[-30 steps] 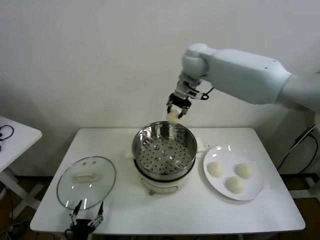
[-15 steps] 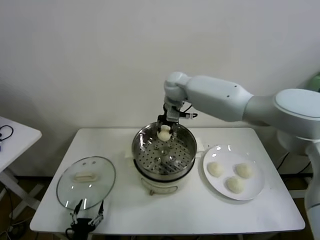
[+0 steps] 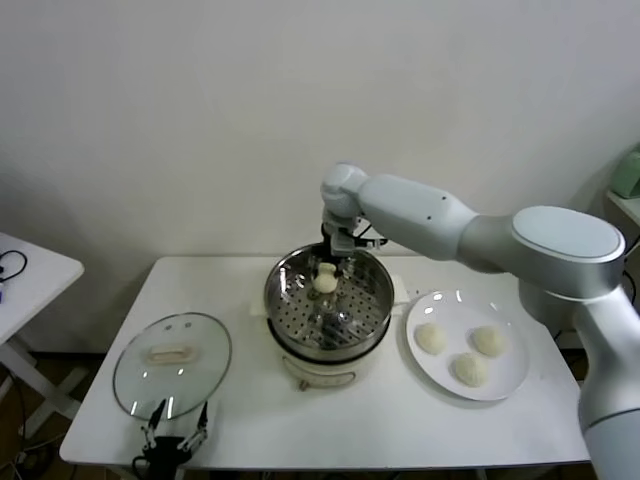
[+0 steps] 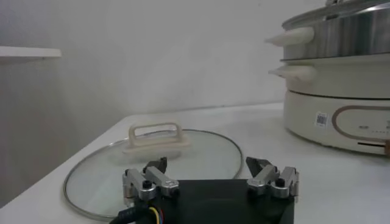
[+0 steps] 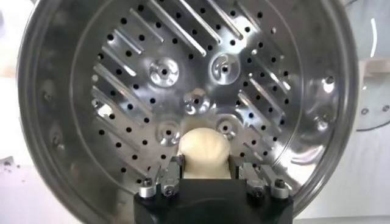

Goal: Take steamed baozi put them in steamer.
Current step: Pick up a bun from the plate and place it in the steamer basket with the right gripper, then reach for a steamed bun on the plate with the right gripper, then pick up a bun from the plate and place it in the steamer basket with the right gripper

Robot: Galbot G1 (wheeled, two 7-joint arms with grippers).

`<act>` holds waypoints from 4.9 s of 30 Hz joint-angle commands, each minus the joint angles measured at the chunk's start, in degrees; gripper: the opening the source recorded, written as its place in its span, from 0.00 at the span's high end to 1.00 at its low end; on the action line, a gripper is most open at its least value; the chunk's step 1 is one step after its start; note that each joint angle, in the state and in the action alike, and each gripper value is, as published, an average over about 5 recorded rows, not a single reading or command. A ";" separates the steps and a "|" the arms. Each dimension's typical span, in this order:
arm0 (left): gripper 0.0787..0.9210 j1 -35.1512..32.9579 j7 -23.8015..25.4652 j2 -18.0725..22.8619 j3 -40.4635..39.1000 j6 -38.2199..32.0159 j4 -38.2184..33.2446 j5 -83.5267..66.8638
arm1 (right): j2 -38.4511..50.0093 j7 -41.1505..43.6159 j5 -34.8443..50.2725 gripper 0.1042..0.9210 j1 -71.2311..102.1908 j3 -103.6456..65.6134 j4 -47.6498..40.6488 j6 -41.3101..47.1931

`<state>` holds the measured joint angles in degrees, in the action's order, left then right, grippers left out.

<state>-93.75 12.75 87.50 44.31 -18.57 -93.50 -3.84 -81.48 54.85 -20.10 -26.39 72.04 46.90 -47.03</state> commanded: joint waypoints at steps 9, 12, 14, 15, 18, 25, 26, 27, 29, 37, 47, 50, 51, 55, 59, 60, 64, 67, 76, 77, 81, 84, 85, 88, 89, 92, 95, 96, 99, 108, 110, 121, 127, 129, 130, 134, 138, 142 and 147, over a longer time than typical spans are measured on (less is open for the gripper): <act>0.12 -0.08 -0.03 -0.07 -0.13 -0.15 0.15 0.08 | 1.12 -1.95 1.82 0.18 -0.43 -1.06 -0.78 -1.95; 0.12 -0.28 0.00 -0.05 -0.26 -0.06 -0.21 0.20 | 3.38 0.42 11.92 0.13 -5.37 2.91 1.73 -0.59; 0.12 -0.43 0.01 -0.05 -0.38 0.00 -0.47 0.31 | 5.09 2.77 22.35 0.12 -10.62 7.99 3.36 1.42; 0.12 -0.51 0.02 -0.05 -0.44 0.02 -0.59 0.35 | 5.83 3.75 27.69 0.12 -13.36 10.96 4.07 2.64; 0.12 -0.74 0.05 -0.09 -0.57 0.11 -1.10 0.40 | 8.68 6.75 43.22 0.12 -20.90 19.56 6.13 8.77; 0.12 -1.23 0.25 -0.39 -0.56 0.06 -1.46 -0.22 | 21.30 6.72 62.31 0.12 -35.84 40.69 18.82 36.52; 0.12 -1.21 0.27 -0.41 -0.56 0.06 -1.52 -0.39 | 23.23 6.01 63.59 0.12 -37.10 43.61 20.97 38.62; 0.12 -1.14 0.27 -0.40 -0.55 0.10 -1.60 -0.51 | 25.19 5.15 64.26 0.12 -38.08 46.19 23.00 40.54; 0.12 -0.92 0.27 -0.31 -0.57 0.23 -1.71 -0.70 | 28.41 3.55 63.51 0.12 -39.24 50.31 26.05 43.74; 0.12 -0.24 -0.03 -0.24 -0.54 -0.18 -1.49 -1.57 | 37.52 -4.40 65.76 0.12 -36.75 53.54 38.00 55.90; 0.12 0.05 -0.16 -0.66 0.13 -0.62 -1.36 -2.48 | 44.33 -11.65 59.64 0.12 -11.29 32.07 37.56 64.19; 0.12 0.08 -0.19 -0.62 0.15 -0.67 -1.15 -2.12 | 44.26 -12.64 55.65 0.12 -3.21 25.15 33.94 65.08; 0.12 0.09 -0.21 -0.60 0.15 -0.71 -1.05 -1.97 | 43.97 -12.91 54.85 0.12 -1.12 23.00 32.59 65.24; 0.12 -0.04 -0.25 -0.49 0.04 -0.85 -0.78 -1.49 | 42.26 -13.16 52.72 0.12 3.68 17.15 28.28 65.46; 0.12 -0.14 -0.32 -0.42 0.03 -0.97 -0.58 -1.39 | 40.61 -12.87 51.32 0.12 4.63 15.84 25.49 64.71; 0.12 -0.11 -0.35 -0.40 0.04 -1.01 -0.48 -1.36 | 40.25 -12.86 51.08 0.12 4.83 15.46 24.79 64.51; 0.12 0.06 -0.45 -0.27 -0.03 -1.11 -0.14 -1.21 | 38.87 -12.66 50.68 0.12 5.27 14.33 22.69 63.91; 0.12 0.16 -0.53 -0.21 -0.06 -1.17 0.09 -1.01 | 37.94 -12.53 50.56 0.12 5.61 13.89 21.47 63.74; 0.12 0.34 -0.53 -0.29 0.07 -1.15 0.67 -0.91 | 35.70 -12.30 49.94 0.12 7.75 12.33 18.40 63.73; 0.12 0.38 -0.52 -0.31 0.07 -1.15 0.75 -0.89 | 35.53 -12.24 49.85 0.12 8.05 12.17 18.20 63.74; 0.12 0.47 -0.49 -0.29 0.09 -1.14 0.90 -0.79 | 35.02 -11.96 49.40 0.12 9.26 11.50 17.43 63.73; 0.12 0.48 -0.47 -0.32 0.12 -1.10 0.95 -0.75 | 34.81 -11.78 49.40 0.15 9.76 11.15 17.28 63.74; 0.12 0.48 -0.46 -0.34 0.13 -1.09 0.97 -0.72 | 34.75 -11.71 49.42 0.16 9.79 11.11 17.34 63.72; 0.12 0.49 -0.45 -0.39 0.15 -1.07 1.03 -0.61 | 34.61 -11.40 49.45 0.23 9.67 11.05 17.47 63.61; 0.12 0.49 -0.45 -0.41 0.15 -1.06 1.05 -0.55 | 34.57 -11.30 49.41 0.25 9.57 11.06 17.48 63.56; 0.12 0.47 -0.46 -0.40 0.13 -1.05 1.05 -0.31 | 34.51 -10.98 49.29 0.29 9.08 11.14 17.56 63.41; 0.12 0.37 -0.46 -0.40 0.10 -1.02 0.94 -0.11 | 34.79 -10.59 49.15 0.32 7.86 11.47 18.07 63.20; 0.12 0.34 -0.46 -0.41 0.10 -1.00 0.88 -0.08 | 34.98 -10.38 49.19 0.33 7.15 11.72 18.43 63.09; 0.12 0.23 -0.43 -0.45 0.06 -0.91 0.66 0.05 | 36.02 -8.99 50.31 0.35 3.03 14.39 20.56 62.38; 0.12 0.02 -0.30 -0.45 0.00 -0.44 -0.47 0.13 | 37.86 0.89 59.30 0.35 -24.02 33.15 27.89 57.38; 0.12 -0.10 -0.26 -0.52 0.04 -0.40 -0.77 0.02 | 36.55 3.99 63.04 0.35 -31.16 37.55 28.64 55.66; 0.12 -0.94 -0.26 -0.47 0.02 -0.90 -1.08 -0.22 | 23.60 10.14 77.71 0.35 -48.65 38.19 29.68 57.88; 0.12 -0.93 -0.07 -0.50 0.00 -0.81 -1.82 0.04 | 14.67 5.42 79.81 0.35 -41.12 26.57 29.66 64.67; 0.12 -0.84 0.01 -0.44 0.10 -0.79 -2.09 0.14 | 10.77 4.01 79.90 0.35 -38.25 24.35 28.76 65.92; 0.12 -0.83 0.03 -0.39 0.15 -0.78 -2.23 0.16 | 9.11 3.54 79.78 0.35 -36.84 23.61 28.29 66.35; 0.12 -0.92 0.09 -0.30 0.34 -0.90 -2.51 0.00 | 3.95 2.56 78.53 0.35 -31.06 22.51 25.74 67.08; 0.12 -0.75 0.11 -0.12 0.49 -0.96 -2.16 -0.06 | 0.66 1.99 75.32 0.35 -25.12 21.91 22.11 67.23; 0.12 -0.60 0.18 0.19 0.48 -0.98 -1.85 0.02 | -1.38 1.35 71.79 0.35 -20.23 21.67 18.41 67.17; 0.12 -0.51 0.21 0.46 0.48 -1.18 -1.23 0.24 | -2.32 0.77 69.00 0.35 -15.53 21.62 16.15 67.09</act>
<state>-94.28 12.93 87.80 44.82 -19.55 -95.18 -3.77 -77.47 56.58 52.61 -51.34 95.80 68.13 18.76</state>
